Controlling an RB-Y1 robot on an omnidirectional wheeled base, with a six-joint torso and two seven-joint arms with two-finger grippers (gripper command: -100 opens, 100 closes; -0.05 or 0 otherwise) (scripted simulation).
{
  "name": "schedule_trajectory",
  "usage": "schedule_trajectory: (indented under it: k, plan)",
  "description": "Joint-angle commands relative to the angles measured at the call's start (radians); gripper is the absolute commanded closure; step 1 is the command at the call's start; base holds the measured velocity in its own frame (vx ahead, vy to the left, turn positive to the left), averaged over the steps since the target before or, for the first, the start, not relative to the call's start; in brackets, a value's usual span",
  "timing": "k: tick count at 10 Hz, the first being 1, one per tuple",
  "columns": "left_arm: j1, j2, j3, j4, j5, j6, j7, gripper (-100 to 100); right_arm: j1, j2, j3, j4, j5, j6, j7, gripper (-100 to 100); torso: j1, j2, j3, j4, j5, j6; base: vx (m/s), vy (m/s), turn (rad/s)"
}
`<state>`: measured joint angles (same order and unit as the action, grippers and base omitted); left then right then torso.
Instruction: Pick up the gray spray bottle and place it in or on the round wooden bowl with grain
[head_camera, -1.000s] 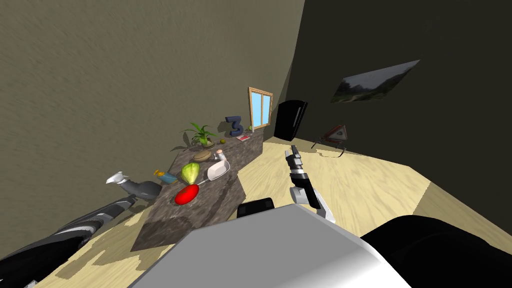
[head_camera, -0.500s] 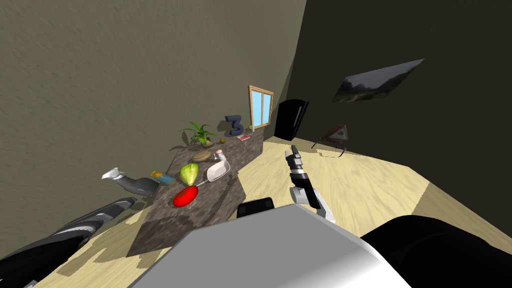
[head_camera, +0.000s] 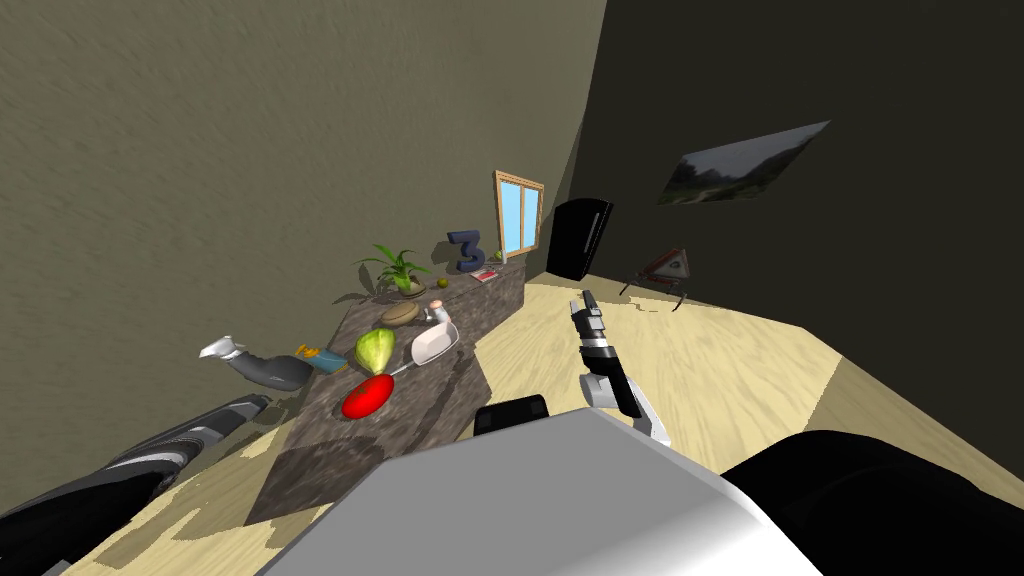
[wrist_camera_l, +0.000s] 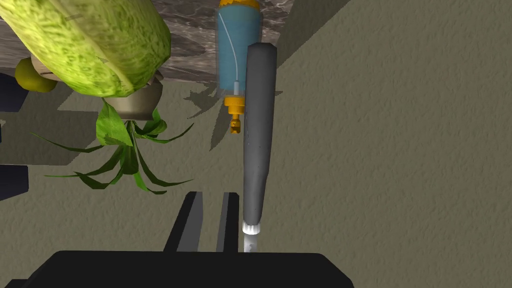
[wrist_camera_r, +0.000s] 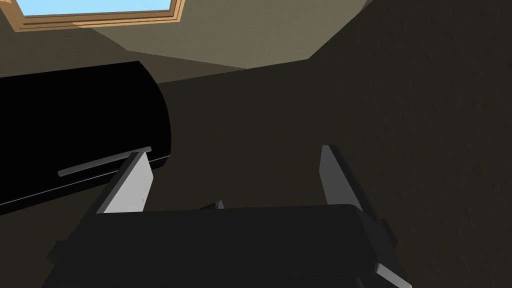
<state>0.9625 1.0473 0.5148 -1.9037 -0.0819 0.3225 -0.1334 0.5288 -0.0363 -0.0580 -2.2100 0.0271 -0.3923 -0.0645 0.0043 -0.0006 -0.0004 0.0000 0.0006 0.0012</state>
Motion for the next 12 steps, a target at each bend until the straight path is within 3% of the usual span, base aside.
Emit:
schedule_trajectory:
  k: [1, 9, 10, 11, 12]
  plan:
    - [0.028, 0.030, 0.017, 0.005, 0.032, 0.026, 0.014, -100, 0.000, 0.000, 0.000, 0.000, 0.000, 0.000, 0.000, 0, 0.000, 0.000, 0.000, 0.000, 0.000, 0.000, -0.014, 0.093, -0.249]
    - [0.131, 0.168, 0.074, 0.049, 0.174, 0.142, 0.071, -100, 0.000, 0.000, 0.000, 0.000, 0.000, 0.000, 0.000, 0, 0.002, 0.002, 0.001, 0.001, 0.001, -0.001, -0.037, 0.082, -0.181]
    - [0.128, 0.157, 0.073, 0.040, 0.164, 0.134, 0.066, -100, 0.000, 0.000, 0.000, 0.000, 0.000, 0.000, 0.000, 0, 0.002, 0.002, 0.001, 0.001, 0.001, -0.001, -0.022, 0.024, -0.051]
    - [0.129, 0.158, 0.074, 0.040, 0.166, 0.137, 0.067, 0, 0.000, 0.000, 0.000, 0.000, 0.000, 0.000, 0.000, 0, 0.000, 0.001, 0.001, 0.000, 0.001, -0.002, 0.000, 0.000, 0.000]
    - [0.149, 0.147, 0.076, 0.010, 0.134, 0.128, 0.085, -100, 0.000, 0.000, 0.000, 0.000, 0.000, 0.000, 0.000, 0, -0.002, 0.000, 0.000, 0.000, 0.000, -0.002, 0.027, -0.030, 0.094]
